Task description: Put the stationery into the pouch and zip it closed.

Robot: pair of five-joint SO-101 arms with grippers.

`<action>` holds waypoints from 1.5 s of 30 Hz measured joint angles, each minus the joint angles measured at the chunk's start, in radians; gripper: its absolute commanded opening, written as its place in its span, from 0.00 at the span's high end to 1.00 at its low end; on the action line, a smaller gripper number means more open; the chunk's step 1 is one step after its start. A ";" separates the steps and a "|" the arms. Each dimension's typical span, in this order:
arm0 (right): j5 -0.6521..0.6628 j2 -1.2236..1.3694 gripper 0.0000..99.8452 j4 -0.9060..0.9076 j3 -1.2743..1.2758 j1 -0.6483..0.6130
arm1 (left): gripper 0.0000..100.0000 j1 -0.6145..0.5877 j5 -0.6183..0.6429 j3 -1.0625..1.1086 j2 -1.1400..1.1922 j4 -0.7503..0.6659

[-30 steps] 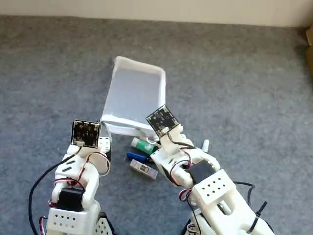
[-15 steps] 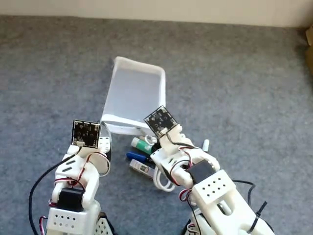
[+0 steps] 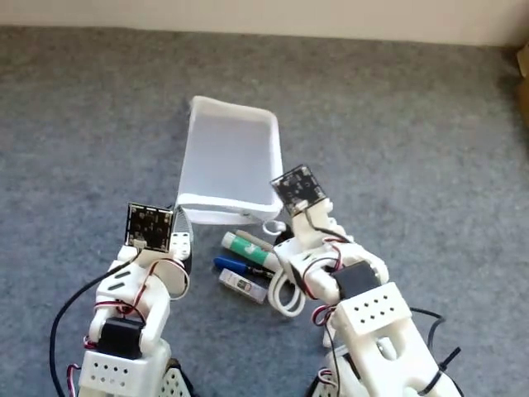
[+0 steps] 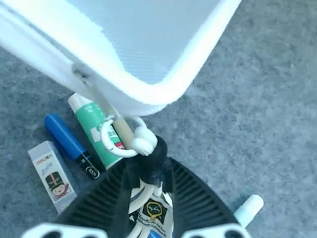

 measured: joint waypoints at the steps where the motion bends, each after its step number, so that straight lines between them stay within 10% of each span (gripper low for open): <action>1: -0.011 0.000 0.99 0.000 -0.005 0.006 | 0.99 0.000 0.000 0.000 0.000 0.000; 45: -0.074 -0.480 0.99 0.273 -0.035 -0.043 | 0.81 -0.002 0.026 0.006 0.000 -0.006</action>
